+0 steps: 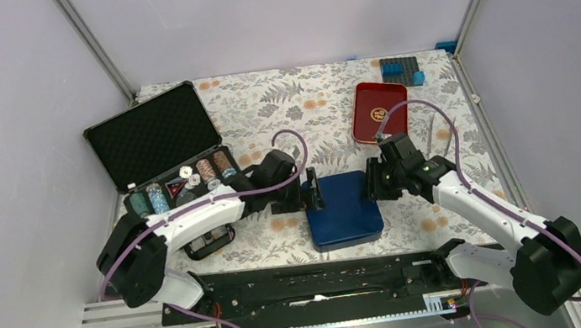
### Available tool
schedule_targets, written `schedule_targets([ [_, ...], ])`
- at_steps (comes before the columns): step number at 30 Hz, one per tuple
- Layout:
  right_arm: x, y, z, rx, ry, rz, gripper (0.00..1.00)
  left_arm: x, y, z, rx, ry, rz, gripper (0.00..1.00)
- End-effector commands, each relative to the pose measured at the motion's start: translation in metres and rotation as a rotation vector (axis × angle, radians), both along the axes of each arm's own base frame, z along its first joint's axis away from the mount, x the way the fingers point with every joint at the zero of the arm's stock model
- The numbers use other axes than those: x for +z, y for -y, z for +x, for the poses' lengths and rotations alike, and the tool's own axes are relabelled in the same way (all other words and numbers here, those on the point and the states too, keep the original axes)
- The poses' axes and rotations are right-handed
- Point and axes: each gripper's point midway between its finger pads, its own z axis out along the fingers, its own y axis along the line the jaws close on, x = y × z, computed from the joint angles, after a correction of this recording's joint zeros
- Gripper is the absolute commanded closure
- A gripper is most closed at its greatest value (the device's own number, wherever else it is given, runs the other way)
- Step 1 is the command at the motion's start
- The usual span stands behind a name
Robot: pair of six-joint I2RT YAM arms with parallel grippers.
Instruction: Pack the chocolate
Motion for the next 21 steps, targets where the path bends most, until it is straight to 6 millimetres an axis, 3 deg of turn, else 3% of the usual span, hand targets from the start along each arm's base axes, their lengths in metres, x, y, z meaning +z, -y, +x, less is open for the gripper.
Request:
schedule_targets([
  [1, -0.032, -0.008, -0.014, 0.013, -0.075, 0.020, 0.62, -0.027, -0.006, -0.001, 0.016, -0.028, 0.034, 0.10],
  [5, -0.054, -0.006, -0.025, 0.016, -0.130, 0.013, 0.63, -0.038, -0.014, -0.007, 0.019, -0.049, 0.061, 0.10],
  [9, -0.039, -0.007, -0.018, 0.008, -0.086, 0.027, 0.63, -0.028, -0.019, -0.004, 0.030, -0.023, 0.077, 0.10],
  [13, -0.010, -0.016, -0.007, 0.024, -0.037, 0.057, 0.63, 0.004, -0.018, 0.006, 0.042, 0.041, 0.057, 0.10],
  [16, 0.010, -0.020, -0.002, 0.031, -0.001, 0.070, 0.62, 0.042, -0.009, 0.011, 0.040, 0.097, -0.020, 0.10],
  [21, 0.032, -0.018, 0.003, 0.013, 0.048, 0.077, 0.63, 0.078, 0.015, -0.002, -0.060, 0.092, -0.180, 0.11],
])
